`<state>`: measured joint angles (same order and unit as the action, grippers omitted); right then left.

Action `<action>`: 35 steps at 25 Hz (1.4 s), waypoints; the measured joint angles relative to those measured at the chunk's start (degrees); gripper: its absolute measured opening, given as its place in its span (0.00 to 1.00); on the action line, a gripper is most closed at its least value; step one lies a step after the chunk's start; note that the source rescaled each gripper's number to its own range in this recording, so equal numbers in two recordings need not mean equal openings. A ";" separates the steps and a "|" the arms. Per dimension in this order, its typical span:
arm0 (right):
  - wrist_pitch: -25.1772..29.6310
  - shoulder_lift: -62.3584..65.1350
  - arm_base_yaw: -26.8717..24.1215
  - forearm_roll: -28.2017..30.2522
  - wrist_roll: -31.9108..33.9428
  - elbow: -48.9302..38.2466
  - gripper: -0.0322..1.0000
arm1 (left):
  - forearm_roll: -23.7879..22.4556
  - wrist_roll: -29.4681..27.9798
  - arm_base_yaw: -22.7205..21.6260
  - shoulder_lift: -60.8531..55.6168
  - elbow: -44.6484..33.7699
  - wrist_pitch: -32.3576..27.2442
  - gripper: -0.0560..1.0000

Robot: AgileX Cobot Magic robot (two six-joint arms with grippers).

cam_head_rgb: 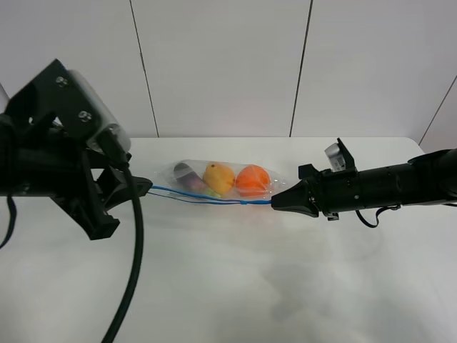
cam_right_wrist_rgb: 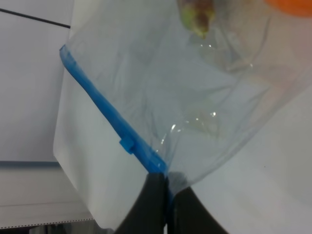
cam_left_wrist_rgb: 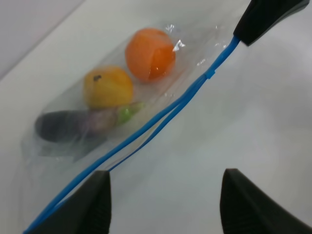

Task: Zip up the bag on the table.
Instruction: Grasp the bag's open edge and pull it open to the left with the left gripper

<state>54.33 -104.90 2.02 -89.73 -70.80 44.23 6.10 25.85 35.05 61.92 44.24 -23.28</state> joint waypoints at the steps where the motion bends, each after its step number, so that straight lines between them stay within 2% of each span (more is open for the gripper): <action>1: 0.00 0.00 0.00 0.07 0.00 0.00 0.03 | -0.13 0.05 0.00 1.25 0.00 0.47 0.71; 13: 0.00 0.00 0.00 0.63 0.00 0.00 0.03 | -0.45 1.47 0.06 17.63 0.00 12.11 0.71; 16: 0.04 0.00 0.00 1.22 0.00 0.00 0.03 | -0.58 2.16 1.85 19.93 0.00 15.91 0.71; 19: 0.11 0.00 0.00 1.63 0.00 0.00 0.03 | -0.58 5.29 5.92 22.76 0.07 18.74 0.71; 24: 0.11 0.00 0.00 2.07 0.00 0.00 0.03 | -0.58 7.34 11.05 29.40 2.05 20.49 0.71; 35: 1.71 0.00 0.00 3.35 0.00 0.00 0.03 | -0.58 8.12 11.32 38.23 10.40 22.36 0.71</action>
<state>56.05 -104.90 2.02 -86.38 -70.80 44.23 5.52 33.97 46.37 100.15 54.63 -0.92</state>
